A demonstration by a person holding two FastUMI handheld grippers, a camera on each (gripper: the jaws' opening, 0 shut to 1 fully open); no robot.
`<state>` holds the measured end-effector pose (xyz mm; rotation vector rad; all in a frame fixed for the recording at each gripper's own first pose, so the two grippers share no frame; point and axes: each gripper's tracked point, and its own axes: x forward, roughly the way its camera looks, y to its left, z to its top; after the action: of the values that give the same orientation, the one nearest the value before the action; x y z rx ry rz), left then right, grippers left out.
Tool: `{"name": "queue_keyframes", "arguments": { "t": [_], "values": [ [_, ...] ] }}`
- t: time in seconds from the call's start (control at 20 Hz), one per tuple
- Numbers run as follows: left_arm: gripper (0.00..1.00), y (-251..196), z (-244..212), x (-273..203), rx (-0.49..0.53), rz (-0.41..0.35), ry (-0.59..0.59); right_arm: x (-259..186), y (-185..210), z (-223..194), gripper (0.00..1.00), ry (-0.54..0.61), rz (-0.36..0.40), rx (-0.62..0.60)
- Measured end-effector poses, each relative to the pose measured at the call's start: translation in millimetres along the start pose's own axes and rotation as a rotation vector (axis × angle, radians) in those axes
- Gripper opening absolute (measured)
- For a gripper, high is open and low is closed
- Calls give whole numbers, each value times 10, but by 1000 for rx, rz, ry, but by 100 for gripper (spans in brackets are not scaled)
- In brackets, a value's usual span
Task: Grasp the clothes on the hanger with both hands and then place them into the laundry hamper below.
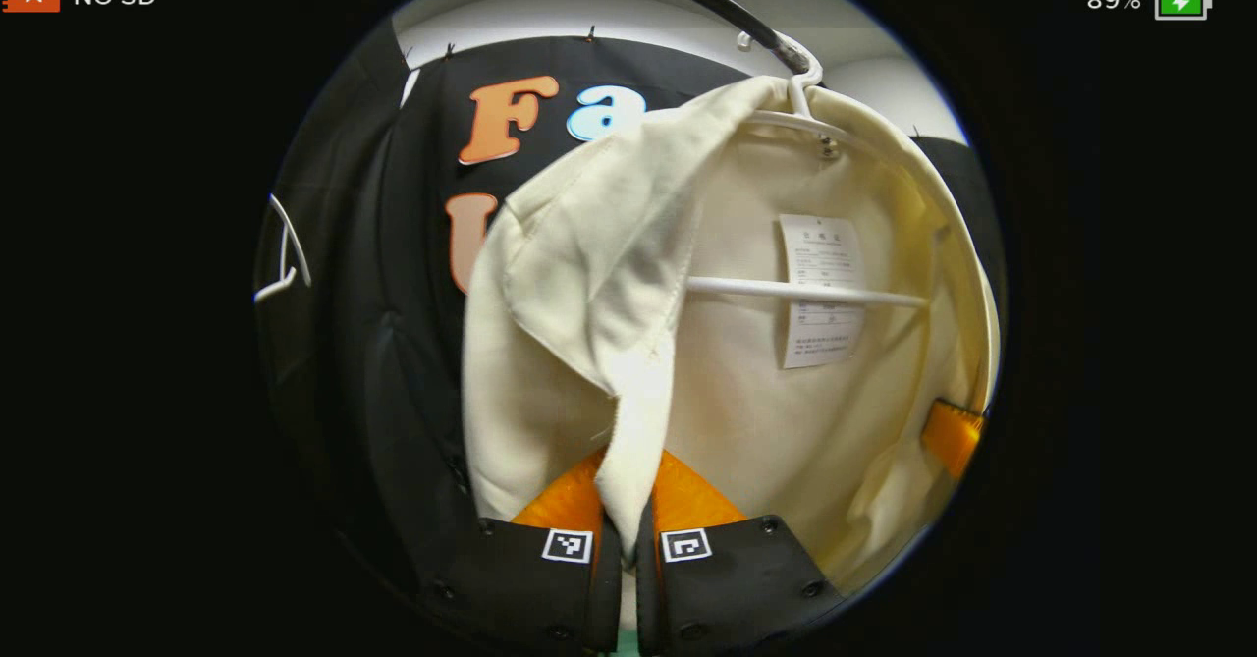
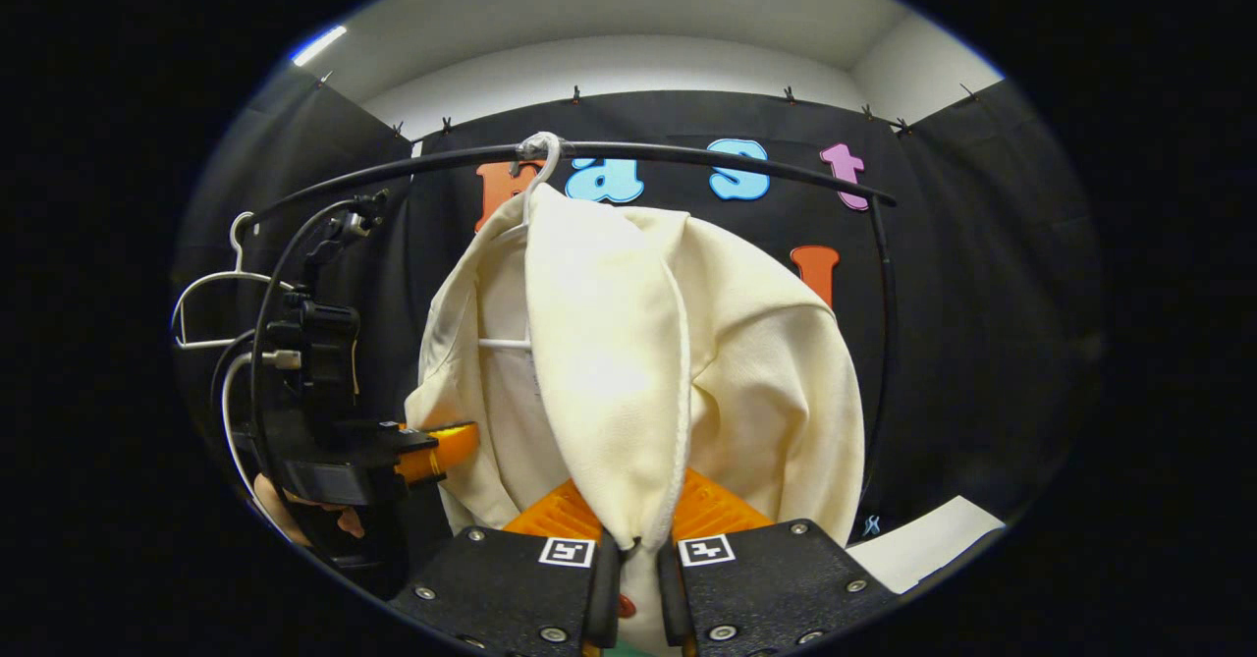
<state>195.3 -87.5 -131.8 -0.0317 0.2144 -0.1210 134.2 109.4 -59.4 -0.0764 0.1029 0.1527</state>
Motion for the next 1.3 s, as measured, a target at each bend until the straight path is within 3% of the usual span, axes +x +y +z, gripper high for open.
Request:
{"name": "queue_keyframes", "arguments": {
  "t": [0.2, 0.25, 0.55, 0.75, 1.3],
  "values": [
    [10, 263, 161, -143, -34, 61, -31, -64, -63, 147, 17, -18, -17, -20],
    [6, 335, 221, -191, -29, 76, -50, -105, -93, 197, 17, -26, -24, -26],
    [6, 731, 689, -503, 39, 184, -186, -247, -345, 526, 17, -68, -78, -40],
    [6, 897, 973, -644, 23, 237, -235, -326, -482, 776, 12, -89, -91, -45],
    [4, 1265, 1665, -740, 58, 370, -338, -309, -1141, 1477, 9, -149, -207, -97]
  ]
}}
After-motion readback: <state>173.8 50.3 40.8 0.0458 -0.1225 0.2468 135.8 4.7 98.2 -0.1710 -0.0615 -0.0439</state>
